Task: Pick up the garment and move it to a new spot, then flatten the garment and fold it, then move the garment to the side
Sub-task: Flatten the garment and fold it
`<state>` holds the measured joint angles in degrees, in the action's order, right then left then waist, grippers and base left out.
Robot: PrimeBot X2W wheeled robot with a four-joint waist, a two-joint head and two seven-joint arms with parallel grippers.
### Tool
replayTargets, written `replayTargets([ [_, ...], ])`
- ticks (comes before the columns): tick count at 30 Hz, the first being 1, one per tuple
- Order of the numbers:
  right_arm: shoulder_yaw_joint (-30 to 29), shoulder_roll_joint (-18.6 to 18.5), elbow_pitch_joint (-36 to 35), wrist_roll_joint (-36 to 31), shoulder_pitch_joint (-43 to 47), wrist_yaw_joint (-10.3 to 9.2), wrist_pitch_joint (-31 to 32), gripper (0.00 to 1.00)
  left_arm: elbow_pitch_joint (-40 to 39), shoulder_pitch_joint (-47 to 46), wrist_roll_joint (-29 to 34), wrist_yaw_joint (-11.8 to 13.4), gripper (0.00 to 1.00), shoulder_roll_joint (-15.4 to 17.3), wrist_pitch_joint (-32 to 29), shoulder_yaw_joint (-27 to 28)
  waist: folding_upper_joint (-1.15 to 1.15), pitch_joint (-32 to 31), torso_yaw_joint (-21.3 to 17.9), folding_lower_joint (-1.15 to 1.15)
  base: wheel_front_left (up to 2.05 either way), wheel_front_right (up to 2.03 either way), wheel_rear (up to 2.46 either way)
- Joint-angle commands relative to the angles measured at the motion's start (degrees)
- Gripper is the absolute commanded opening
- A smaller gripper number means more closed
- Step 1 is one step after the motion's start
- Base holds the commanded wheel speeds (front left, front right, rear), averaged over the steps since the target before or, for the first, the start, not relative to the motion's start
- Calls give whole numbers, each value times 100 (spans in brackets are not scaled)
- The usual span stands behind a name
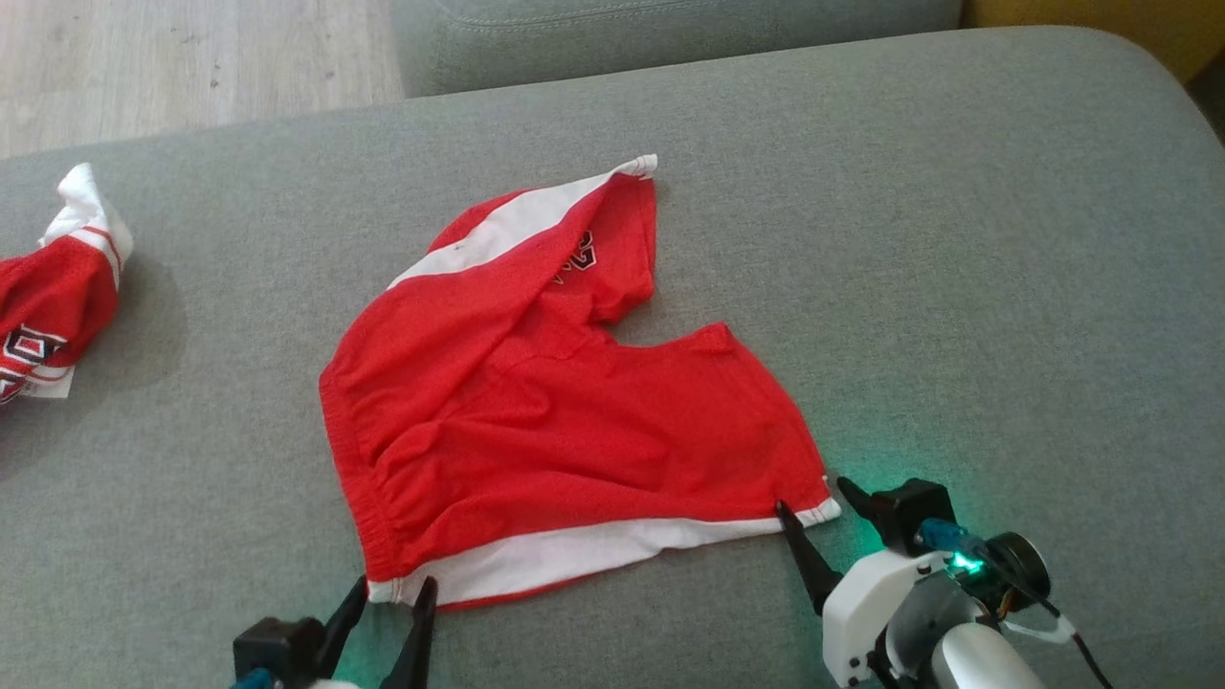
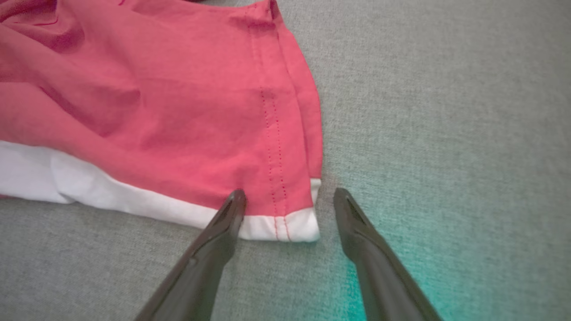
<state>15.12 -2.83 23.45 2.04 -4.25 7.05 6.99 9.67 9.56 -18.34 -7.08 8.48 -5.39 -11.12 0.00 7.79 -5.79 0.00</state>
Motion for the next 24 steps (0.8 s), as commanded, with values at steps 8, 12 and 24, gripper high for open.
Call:
replayTargets([
  [8,247,-5,-14,81,-252,44,-2,100,-16,-346,-90,-20,100,104,114,118,0,23,18,0,0,0,0],
  [12,281,-5,19,103,-262,44,15,100,25,-368,-104,-20,100,122,140,102,0,29,6,0,0,0,0],
  [24,401,-5,265,617,-233,44,356,0,169,-475,-316,-34,0,188,160,-256,0,-25,2,0,0,0,0],
])
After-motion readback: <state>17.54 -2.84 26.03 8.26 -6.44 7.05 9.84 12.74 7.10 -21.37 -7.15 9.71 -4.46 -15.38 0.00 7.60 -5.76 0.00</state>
